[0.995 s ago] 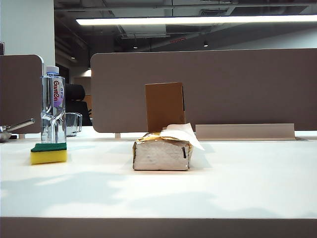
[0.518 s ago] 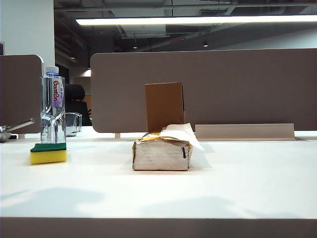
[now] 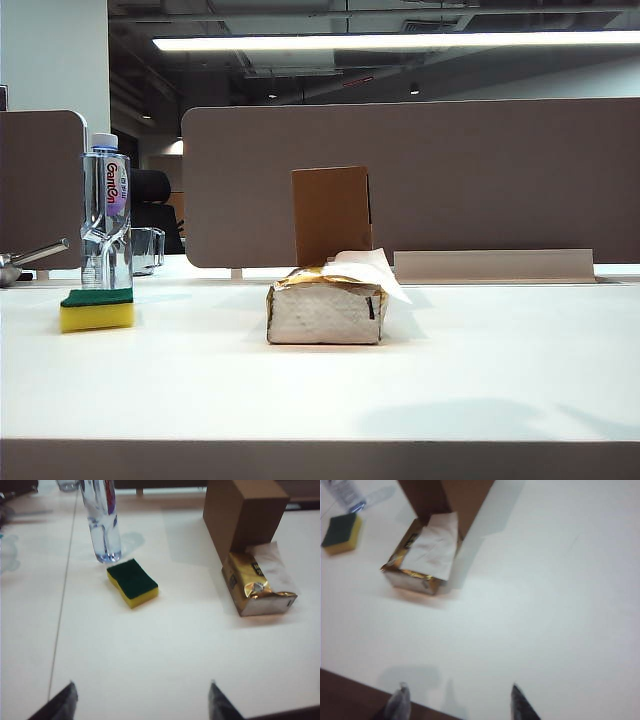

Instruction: Move the sponge from right to left to wipe the table, avoiding obstacles on the table, and finally reaching the bottle of mineral water.

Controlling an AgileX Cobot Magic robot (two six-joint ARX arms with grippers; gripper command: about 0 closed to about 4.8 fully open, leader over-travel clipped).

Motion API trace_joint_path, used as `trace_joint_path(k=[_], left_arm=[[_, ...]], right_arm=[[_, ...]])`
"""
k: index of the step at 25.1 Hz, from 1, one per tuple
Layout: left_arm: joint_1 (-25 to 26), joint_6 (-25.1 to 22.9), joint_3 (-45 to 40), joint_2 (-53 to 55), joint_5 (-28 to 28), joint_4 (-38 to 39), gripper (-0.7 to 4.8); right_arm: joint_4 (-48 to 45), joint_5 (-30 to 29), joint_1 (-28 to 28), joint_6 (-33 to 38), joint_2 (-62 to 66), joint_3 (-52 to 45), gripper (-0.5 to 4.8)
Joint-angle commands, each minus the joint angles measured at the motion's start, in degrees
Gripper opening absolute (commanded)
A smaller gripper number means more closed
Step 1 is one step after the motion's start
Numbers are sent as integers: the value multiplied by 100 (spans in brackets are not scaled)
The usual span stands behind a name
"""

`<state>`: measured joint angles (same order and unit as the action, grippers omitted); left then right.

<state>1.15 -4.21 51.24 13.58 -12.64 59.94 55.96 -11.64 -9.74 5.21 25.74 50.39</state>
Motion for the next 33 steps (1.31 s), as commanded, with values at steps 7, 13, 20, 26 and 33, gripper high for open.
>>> trace_joint_path(k=[7,13,20,26,33], left_arm=[[-2,35,-339,-280,48,-382,331],[-2,127,-822,-291,44,-988,307],[-2,160,-1064,-361,142,-1270,307],[-2,433,-1482,-892,415,-1705,295],[2,516,-2063,-1331,490,-2345,195]], right_arm=[[-951,463,7,-129,-286,-776,259],[-907,765,479,-662,-295,-855,255],[-1010,793,546,-568,-855,-1213,239],[-1690,656,540,446,-1460,-1744,213],[-2524,684,540,949,-1923,-2463,124]])
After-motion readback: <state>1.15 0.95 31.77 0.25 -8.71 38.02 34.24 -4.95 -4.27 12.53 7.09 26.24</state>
